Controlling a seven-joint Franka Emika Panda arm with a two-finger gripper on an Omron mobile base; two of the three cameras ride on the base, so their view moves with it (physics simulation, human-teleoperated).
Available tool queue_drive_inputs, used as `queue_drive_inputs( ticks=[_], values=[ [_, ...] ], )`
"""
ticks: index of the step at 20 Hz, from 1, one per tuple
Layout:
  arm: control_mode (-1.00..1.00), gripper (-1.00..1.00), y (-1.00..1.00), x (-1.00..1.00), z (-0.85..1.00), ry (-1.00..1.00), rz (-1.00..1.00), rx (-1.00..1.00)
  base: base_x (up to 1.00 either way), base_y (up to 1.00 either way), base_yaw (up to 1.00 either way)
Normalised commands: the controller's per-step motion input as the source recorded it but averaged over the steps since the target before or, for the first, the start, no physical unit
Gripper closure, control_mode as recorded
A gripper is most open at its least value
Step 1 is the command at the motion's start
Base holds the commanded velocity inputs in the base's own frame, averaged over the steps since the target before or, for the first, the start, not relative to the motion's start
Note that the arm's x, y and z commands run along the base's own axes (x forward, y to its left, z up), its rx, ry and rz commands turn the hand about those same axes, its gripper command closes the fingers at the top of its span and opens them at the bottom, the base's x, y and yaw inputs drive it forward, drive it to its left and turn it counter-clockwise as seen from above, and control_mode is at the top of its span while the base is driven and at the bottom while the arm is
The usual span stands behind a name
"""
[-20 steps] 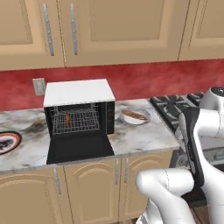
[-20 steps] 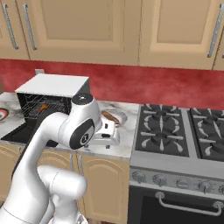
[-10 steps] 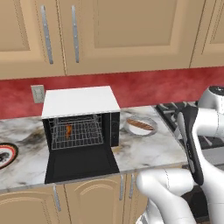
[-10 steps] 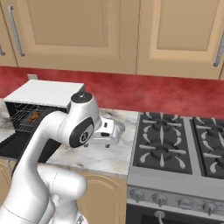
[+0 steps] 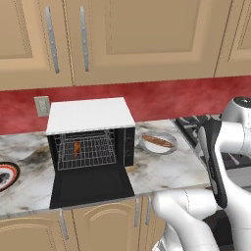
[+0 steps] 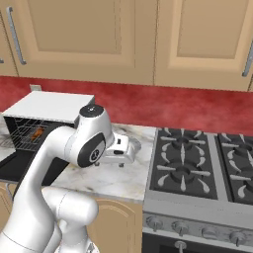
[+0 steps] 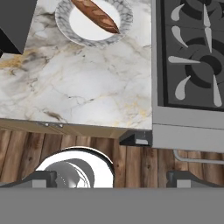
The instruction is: Open the toaster oven door. Place the baguette on the top rack in the toaster oven and place the chicken drumstick on the bottom rack.
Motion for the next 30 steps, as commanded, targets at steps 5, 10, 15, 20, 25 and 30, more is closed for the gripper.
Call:
queue_drive_inputs(
  ticks=[5, 10, 15, 20, 25, 30],
  values=[
    [1.0, -1.0, 0.0, 0.0, 0.0, 0.0, 0.0, 0.0, 0.0, 0.0, 0.0],
    [1.0, -1.0, 0.0, 0.0, 0.0, 0.0, 0.0, 0.0, 0.0, 0.0, 0.0],
    [-1.0, -1.0, 0.0, 0.0, 0.0, 0.0, 0.0, 0.0, 0.0, 0.0, 0.0],
    [-1.0, -1.0, 0.0, 0.0, 0.0, 0.0, 0.0, 0.0, 0.0, 0.0, 0.0],
    [-1.0, -1.0, 0.0, 0.0, 0.0, 0.0, 0.0, 0.0, 0.0, 0.0, 0.0],
    [-1.0, -1.0, 0.0, -0.09, -0.16, 0.0, 0.06, -0.05, 0.0, 0.0, 0.0]
  ],
)
